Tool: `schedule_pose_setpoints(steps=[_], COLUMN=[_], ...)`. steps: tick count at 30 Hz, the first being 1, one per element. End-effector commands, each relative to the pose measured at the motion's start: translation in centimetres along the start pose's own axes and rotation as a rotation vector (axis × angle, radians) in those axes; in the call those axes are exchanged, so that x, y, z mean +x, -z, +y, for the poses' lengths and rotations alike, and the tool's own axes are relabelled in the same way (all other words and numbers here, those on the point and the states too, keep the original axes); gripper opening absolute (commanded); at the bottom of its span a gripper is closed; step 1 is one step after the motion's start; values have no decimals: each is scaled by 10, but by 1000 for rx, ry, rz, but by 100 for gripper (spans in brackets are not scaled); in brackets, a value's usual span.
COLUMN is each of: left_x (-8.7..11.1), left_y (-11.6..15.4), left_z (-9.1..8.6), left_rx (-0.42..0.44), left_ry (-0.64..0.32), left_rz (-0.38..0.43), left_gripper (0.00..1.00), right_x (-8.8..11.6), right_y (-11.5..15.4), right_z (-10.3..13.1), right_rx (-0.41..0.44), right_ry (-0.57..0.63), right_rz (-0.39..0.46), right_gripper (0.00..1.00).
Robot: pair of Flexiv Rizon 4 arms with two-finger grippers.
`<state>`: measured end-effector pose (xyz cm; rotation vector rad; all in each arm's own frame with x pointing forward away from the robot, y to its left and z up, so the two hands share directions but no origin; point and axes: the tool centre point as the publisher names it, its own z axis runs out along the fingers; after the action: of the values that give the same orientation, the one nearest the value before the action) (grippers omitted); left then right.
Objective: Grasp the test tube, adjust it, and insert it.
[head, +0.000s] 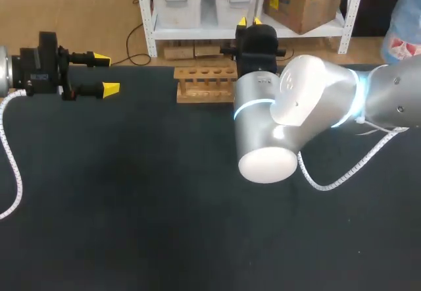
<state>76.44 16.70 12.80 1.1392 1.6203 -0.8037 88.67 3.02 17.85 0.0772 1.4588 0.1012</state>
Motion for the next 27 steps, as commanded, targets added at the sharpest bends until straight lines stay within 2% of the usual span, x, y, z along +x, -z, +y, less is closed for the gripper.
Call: schedule_pose_setpoints(steps=[1,27], left_x=[1,1], left_y=[1,1], left_z=[-2,-2], left_rx=[-4,-4], left_ry=[-2,-2], left_rz=[-3,-3], left_gripper=[100,100], right_x=[-2,12], right_y=[3,5], right_z=[-4,2], right_rx=[-405,-448], right_ry=[9,32], right_rz=[0,16], right_gripper=[0,0])
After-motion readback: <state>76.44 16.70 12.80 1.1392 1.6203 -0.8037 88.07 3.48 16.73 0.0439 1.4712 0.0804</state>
